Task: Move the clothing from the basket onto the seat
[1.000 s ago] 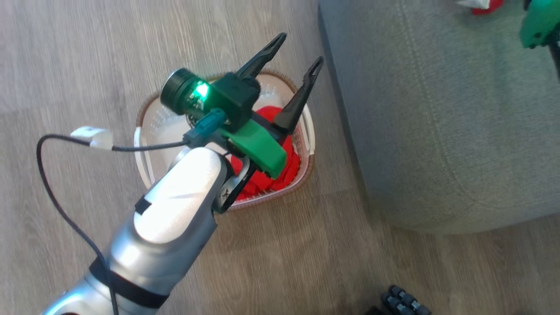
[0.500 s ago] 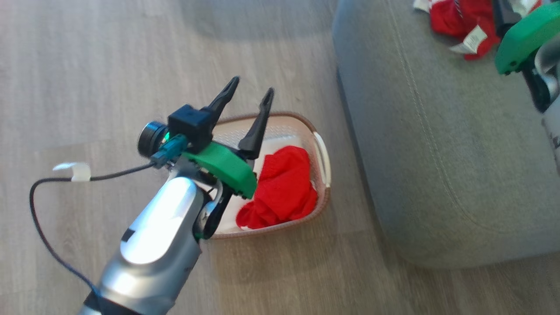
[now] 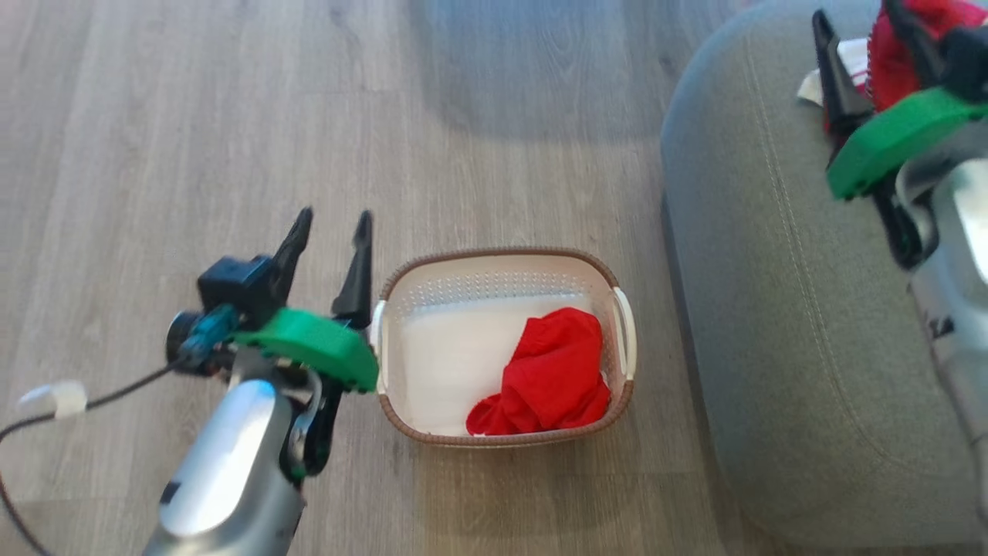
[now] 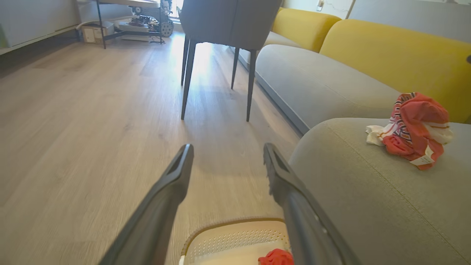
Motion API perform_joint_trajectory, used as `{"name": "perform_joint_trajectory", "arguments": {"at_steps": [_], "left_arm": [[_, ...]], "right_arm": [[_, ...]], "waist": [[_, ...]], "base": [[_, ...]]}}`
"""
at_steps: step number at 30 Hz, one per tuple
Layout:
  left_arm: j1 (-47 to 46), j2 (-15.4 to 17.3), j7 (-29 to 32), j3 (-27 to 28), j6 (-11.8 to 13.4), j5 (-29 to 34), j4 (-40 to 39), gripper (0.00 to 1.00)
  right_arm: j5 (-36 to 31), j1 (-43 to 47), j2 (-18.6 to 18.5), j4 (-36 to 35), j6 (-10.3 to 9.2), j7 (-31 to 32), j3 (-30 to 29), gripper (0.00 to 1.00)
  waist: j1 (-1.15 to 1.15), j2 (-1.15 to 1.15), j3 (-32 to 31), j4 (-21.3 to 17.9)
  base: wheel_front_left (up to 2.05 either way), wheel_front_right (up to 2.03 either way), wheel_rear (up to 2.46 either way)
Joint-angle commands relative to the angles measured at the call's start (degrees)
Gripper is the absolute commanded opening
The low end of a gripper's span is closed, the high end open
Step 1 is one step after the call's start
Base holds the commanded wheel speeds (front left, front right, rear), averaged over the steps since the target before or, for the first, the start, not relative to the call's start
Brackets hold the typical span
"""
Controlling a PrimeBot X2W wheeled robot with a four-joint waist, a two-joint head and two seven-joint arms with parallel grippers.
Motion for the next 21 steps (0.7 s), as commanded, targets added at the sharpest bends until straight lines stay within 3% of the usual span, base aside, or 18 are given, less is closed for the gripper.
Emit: {"name": "perform_joint_trajectory", "arguments": {"at_steps": [1, 11, 16, 21], "left_arm": [[-0.59, 1.41, -0.71, 2.82, 0.55, 0.59, -2.23, 1.0], [8.37, 1.1, -0.72, 8.07, 0.7, 3.43, -5.89, 1.0], [12.94, 0.51, -0.72, 10.05, 0.97, 4.6, -8.3, 1.0], [17.37, -0.32, -0.72, 11.45, 0.87, 5.36, -10.27, 1.0]], "right_arm": [[-0.85, 1.15, 0.85, -2.71, -0.01, -0.57, -0.46, 1.0], [-9.52, 17.25, 8.0, -17.94, -0.01, -0.58, -11.24, 1.0], [-15.47, 25.53, 12.2, -26.1, -0.01, -0.48, -15.43, 1.0], [-17.36, 33.61, 15.39, -33.11, -0.01, 0.8, -17.37, 1.0]], "waist": [[0.0, 0.0, -1.03, 0.94], [0.0, 0.0, -4.78, 3.19], [0.0, 0.0, -6.51, 4.05], [0.0, 0.0, -8.58, 4.64]], "base": [[0.0, 0.0, 0.0], [0.0, 0.0, 0.0], [0.0, 0.0, 0.0], [0.0, 0.0, 0.0]]}}
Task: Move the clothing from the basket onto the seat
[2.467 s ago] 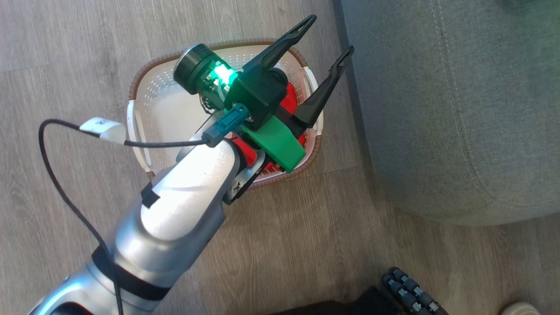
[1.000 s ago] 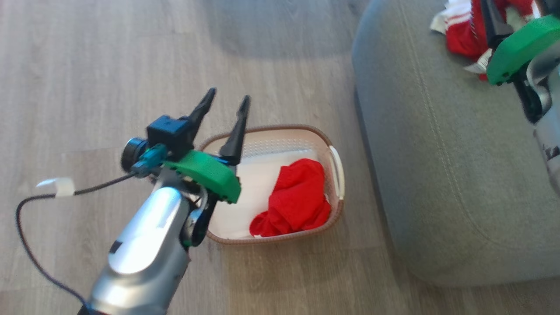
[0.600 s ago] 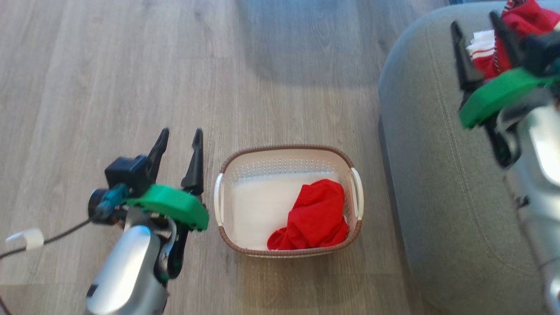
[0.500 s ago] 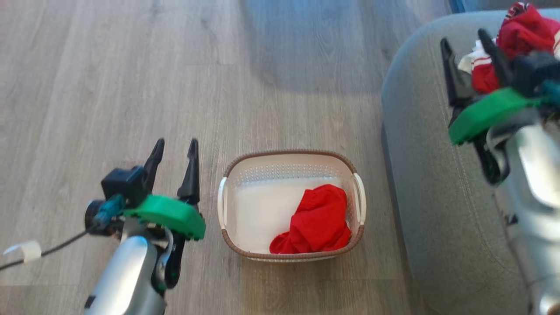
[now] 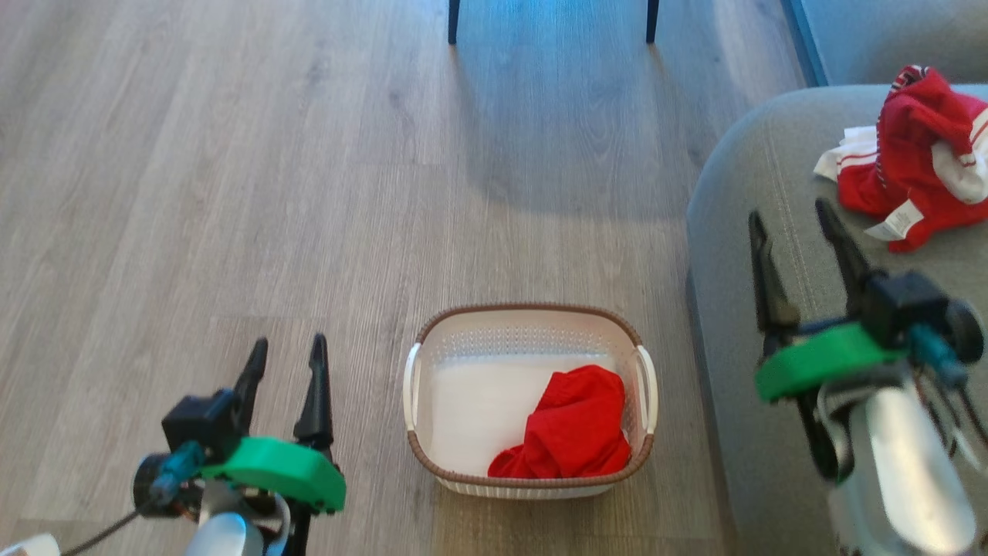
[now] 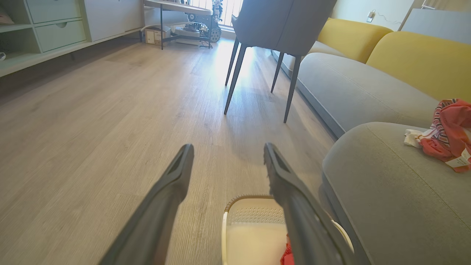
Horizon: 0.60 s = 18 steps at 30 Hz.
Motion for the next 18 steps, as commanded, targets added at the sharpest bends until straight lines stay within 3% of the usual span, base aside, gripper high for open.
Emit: {"name": "perform_joint_trajectory", "arguments": {"at_steps": [1, 18], "left_arm": [[-0.31, -0.13, -0.72, 2.62, -0.08, 0.41, -2.56, 1.0], [4.76, -0.78, -0.72, 5.85, -1.21, 3.39, -2.29, 1.0]], "right_arm": [[0.05, 1.53, 1.09, -4.22, -0.01, 0.71, 0.82, 1.0], [7.59, 14.97, 1.72, -11.38, -0.01, 0.36, 2.88, 1.0]], "waist": [[0.01, 0.0, -1.04, 0.45], [0.01, 0.0, -2.75, 0.3]], "base": [[0.0, 0.0, 0.0], [0.0, 0.0, 0.0]]}}
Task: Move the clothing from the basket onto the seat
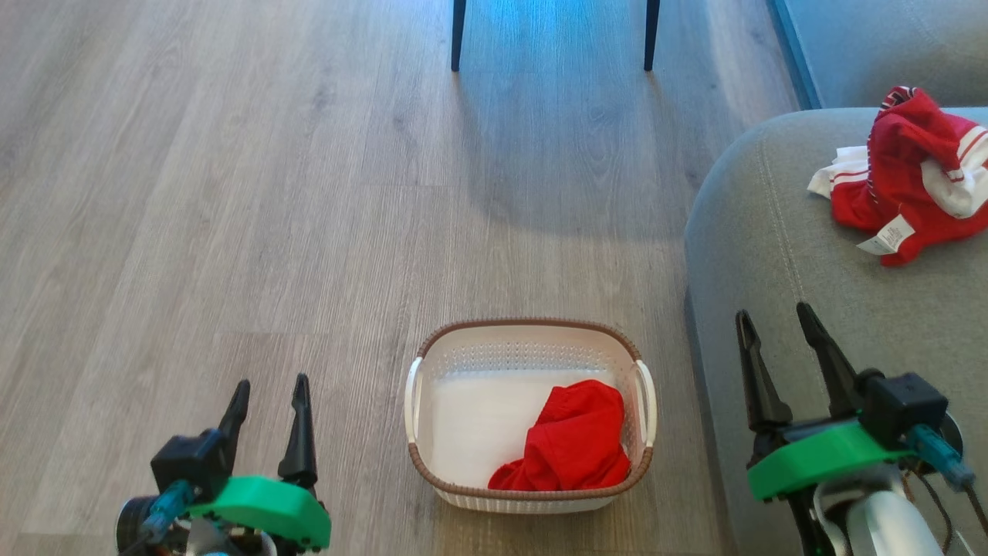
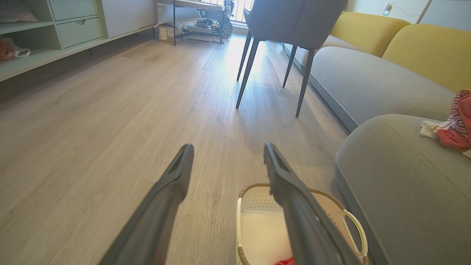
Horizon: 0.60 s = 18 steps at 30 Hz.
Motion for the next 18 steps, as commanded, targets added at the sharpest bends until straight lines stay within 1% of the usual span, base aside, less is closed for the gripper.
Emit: {"name": "perform_joint_trajectory", "arguments": {"at_steps": [1, 8, 18], "left_arm": [[-1.31, 0.03, -0.72, 2.37, -0.16, 0.41, -1.61, 1.0], [0.06, -0.45, -0.72, 3.82, -0.41, 1.11, -1.79, 1.0], [0.51, -0.68, -0.72, 4.93, -0.89, 2.16, -1.64, 1.0]], "right_arm": [[0.28, -0.85, 0.18, -2.25, -0.01, -1.01, 0.92, 1.0], [0.93, 1.32, 0.19, -1.87, -0.01, -1.29, -0.13, 1.0], [0.89, 1.71, 0.19, -1.48, -0.01, -1.48, -0.29, 1.0]], "waist": [[0.01, 0.0, -0.12, -0.02], [0.01, 0.0, -0.68, -0.41], [0.01, 0.0, -1.28, -0.32]], "base": [[0.0, 0.0, 0.0], [0.0, 0.0, 0.0], [0.0, 0.0, 0.0]]}}
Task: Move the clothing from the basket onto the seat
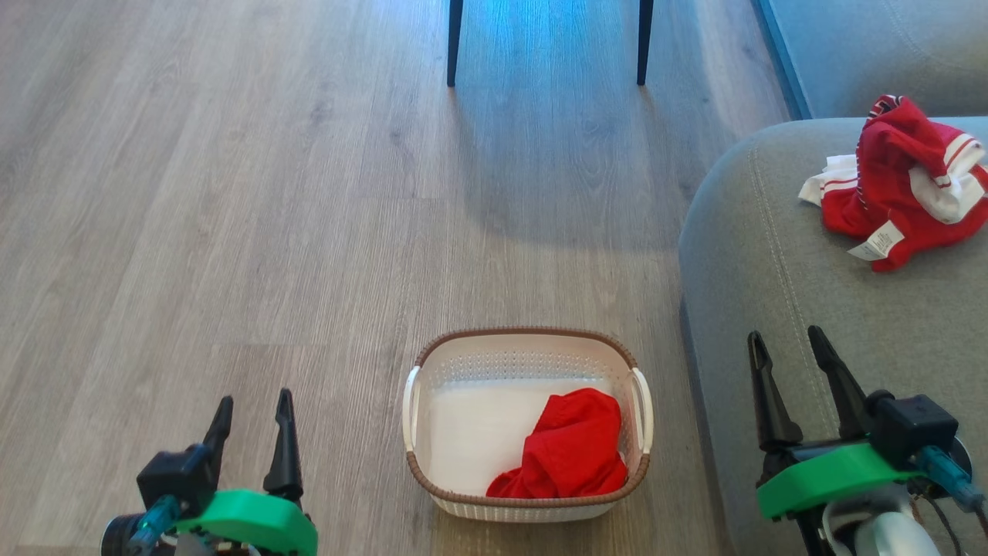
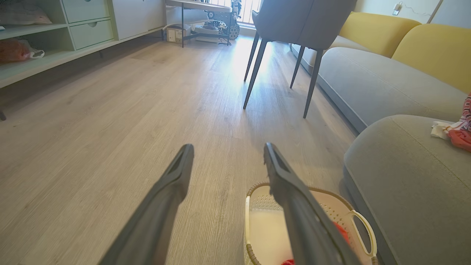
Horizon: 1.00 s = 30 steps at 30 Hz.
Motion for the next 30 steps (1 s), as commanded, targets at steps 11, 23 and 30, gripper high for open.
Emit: {"name": "perform_joint_trajectory", "arguments": {"at_steps": [11, 23, 30], "left_arm": [[-1.3, -0.36, -0.72, 2.48, -0.85, 1.19, -1.47, 1.0], [-1.12, -0.69, -0.72, 2.84, -1.24, 1.65, -1.68, 1.0], [-2.54, -0.5, -0.71, 1.5, -2.58, 1.96, -0.69, 1.0]], "right_arm": [[0.25, -1.32, 0.06, -1.43, -0.01, -1.04, 0.69, 1.0], [0.08, -1.7, 0.06, -1.61, -0.01, -1.11, 0.67, 1.0], [-1.3, -3.03, 0.06, -3.31, -0.01, -1.0, -0.11, 1.0]], "waist": [[0.0, 0.0, 0.27, -0.07], [0.0, 0.0, 1.33, -0.77], [0.0, 0.0, 4.14, -1.29]], "base": [[0.0, 0.0, 0.0], [0.0, 0.0, 0.0], [0.0, 0.0, 0.0]]}}
